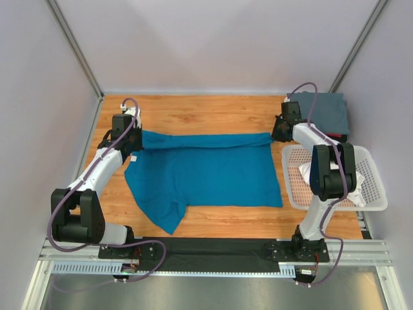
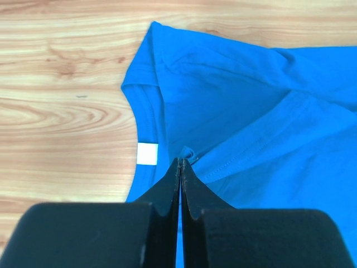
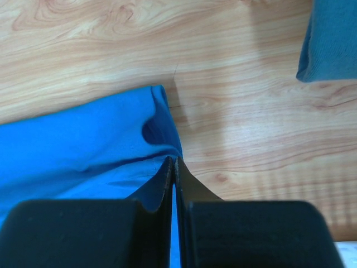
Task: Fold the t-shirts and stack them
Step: Fold the tshirt
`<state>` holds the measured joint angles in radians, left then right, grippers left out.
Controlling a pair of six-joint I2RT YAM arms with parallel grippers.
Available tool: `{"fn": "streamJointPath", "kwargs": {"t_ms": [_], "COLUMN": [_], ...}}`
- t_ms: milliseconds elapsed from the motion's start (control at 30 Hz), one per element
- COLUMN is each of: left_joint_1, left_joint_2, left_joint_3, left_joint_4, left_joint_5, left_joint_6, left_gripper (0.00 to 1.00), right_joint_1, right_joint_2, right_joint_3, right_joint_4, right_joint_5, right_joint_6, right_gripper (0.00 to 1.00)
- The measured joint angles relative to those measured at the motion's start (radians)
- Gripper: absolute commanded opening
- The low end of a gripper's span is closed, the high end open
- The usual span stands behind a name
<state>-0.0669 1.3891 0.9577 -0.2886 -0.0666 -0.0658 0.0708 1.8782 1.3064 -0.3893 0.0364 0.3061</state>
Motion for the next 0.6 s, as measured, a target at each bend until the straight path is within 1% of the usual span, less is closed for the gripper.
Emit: {"fn": "streamJointPath", "kwargs": {"t_ms": [133, 600], "left_joint_1": [0.002, 0.003], "left_joint_2": [-0.02, -0.026], "left_joint_3": [0.0, 0.0], "left_joint_4": [-0.003, -0.027], "left_joint_5": [-0.022, -0.021], "left_joint_6": [0.002, 0.002], "left_gripper": [0.0, 0.0], "right_joint_1": [0.0, 0.0], "right_joint_2": [-0.01, -0.016], "right_joint_3": [-0.008, -0.019], "right_joint_4": [-0.008, -0.057], "right_joint_5": [-0.012, -0.057], "right_joint_6": [0.0, -0.001], "right_gripper": [0.01, 0.01]}}
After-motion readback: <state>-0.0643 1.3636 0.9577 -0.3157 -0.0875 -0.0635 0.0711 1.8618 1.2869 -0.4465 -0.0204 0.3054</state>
